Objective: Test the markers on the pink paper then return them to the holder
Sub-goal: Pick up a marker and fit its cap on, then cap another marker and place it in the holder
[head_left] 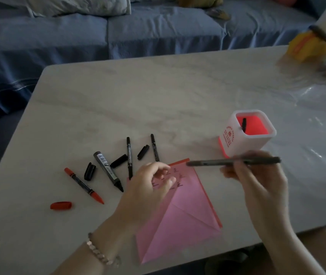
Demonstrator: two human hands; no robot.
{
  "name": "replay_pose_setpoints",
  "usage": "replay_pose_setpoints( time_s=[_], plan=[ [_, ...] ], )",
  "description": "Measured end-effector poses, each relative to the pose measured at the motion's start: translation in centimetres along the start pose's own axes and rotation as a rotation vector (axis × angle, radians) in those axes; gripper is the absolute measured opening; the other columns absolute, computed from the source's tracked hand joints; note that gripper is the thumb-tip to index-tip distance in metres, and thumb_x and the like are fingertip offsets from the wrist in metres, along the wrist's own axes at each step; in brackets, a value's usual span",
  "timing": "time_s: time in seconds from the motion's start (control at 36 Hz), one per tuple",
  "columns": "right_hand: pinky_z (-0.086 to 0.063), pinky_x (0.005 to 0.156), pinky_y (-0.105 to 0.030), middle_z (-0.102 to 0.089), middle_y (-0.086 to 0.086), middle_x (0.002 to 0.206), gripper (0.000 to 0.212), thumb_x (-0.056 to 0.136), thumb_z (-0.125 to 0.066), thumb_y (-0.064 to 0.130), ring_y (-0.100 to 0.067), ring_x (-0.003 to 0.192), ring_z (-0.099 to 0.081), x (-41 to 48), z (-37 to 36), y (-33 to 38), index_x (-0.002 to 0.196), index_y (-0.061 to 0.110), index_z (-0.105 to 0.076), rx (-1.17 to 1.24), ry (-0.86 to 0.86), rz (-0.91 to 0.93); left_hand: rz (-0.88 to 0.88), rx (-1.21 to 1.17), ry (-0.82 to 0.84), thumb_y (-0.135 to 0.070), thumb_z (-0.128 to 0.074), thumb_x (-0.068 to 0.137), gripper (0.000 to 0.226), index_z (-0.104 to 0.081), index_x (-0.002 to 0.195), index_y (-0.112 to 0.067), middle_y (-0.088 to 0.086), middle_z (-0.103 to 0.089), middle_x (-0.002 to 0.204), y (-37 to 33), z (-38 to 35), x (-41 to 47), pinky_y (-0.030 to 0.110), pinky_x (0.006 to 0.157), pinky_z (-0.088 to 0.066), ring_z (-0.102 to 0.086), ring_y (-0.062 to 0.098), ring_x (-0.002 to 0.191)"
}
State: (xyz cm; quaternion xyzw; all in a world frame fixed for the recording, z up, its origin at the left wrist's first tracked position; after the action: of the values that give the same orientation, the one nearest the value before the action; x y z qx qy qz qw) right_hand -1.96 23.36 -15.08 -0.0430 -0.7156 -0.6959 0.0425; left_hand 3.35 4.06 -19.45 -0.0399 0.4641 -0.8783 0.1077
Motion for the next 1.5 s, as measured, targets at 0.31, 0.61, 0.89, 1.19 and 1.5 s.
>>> replay_pose_setpoints(
  time_s=[0.31,0.61,0.89,1.19,1.5],
  plan=[
    [-0.054,0.074,-0.036,-0.066,-0.014,0.094,0.01,0.083,-0.05,0.036,-0.025,0.079,-0.066,6.4,4.2,0.6,0.085,0.044,-0.054,-0.43,-0.323,0.323,-0.041,0.5,-0.178,-0.009,-0.058,0.084,0.025,-0.061,0.108,-0.005,0.009,-0.061,0.105,2.6,1.7,5.9,0.038,0.088,-0.046,-0.055,0.026,0.099],
    [-0.043,0.071,-0.029,-0.062,-0.013,0.09,0.018,0.082,-0.06,0.014,-0.018,0.072,-0.051,7.6,3.5,-1.4,0.096,0.005,-0.068,-0.809,-0.226,0.262,0.025,0.793,-0.099,-0.002,-0.049,0.087,0.012,-0.056,0.096,-0.006,0.01,-0.057,0.095,3.6,0.7,8.0,0.028,0.067,-0.031,-0.052,0.028,0.088],
    [-0.04,0.06,-0.005,-0.055,0.001,0.076,0.026,0.077,-0.062,-0.003,-0.01,0.064,-0.054,1.6,0.5,-2.1,0.1,0.01,-0.061,-0.653,-0.046,0.26,0.071,0.388,-0.201,-0.009,-0.046,0.092,0.029,-0.053,0.119,-0.003,0.012,-0.058,0.107,2.6,2.2,5.3,0.025,0.072,-0.04,-0.056,0.023,0.092],
    [-0.049,0.073,-0.033,-0.056,-0.004,0.107,0.03,0.087,-0.053,0.024,-0.022,0.091,-0.057,3.0,-12.1,-6.6,0.116,0.014,-0.054,-0.846,0.476,-0.021,0.055,0.119,-0.295,-0.019,-0.058,0.087,0.018,-0.062,0.103,-0.013,-0.004,-0.062,0.094,4.2,5.3,-1.4,0.005,0.066,-0.042,-0.058,0.003,0.082],
    [-0.042,0.062,-0.029,-0.059,-0.009,0.099,0.027,0.087,-0.051,0.014,-0.027,0.091,-0.057,4.6,-14.5,-7.5,0.112,0.004,-0.053,-0.902,0.528,-0.225,0.061,-0.042,-0.323,-0.017,-0.063,0.084,0.02,-0.058,0.086,-0.036,-0.009,-0.065,0.085,3.9,5.4,-3.7,0.004,0.067,-0.042,-0.059,-0.001,0.083]
  ],
)
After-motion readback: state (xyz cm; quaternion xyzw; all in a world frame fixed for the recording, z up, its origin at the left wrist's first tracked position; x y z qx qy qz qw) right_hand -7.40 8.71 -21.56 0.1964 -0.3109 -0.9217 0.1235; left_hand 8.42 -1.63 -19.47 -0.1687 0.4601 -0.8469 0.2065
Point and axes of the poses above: each hand's wrist, its own x-axis towards the middle knuckle, its own z-axis out of the back of the hand, y = z × x, the point moved 3 cm from there along x, towards the middle knuckle
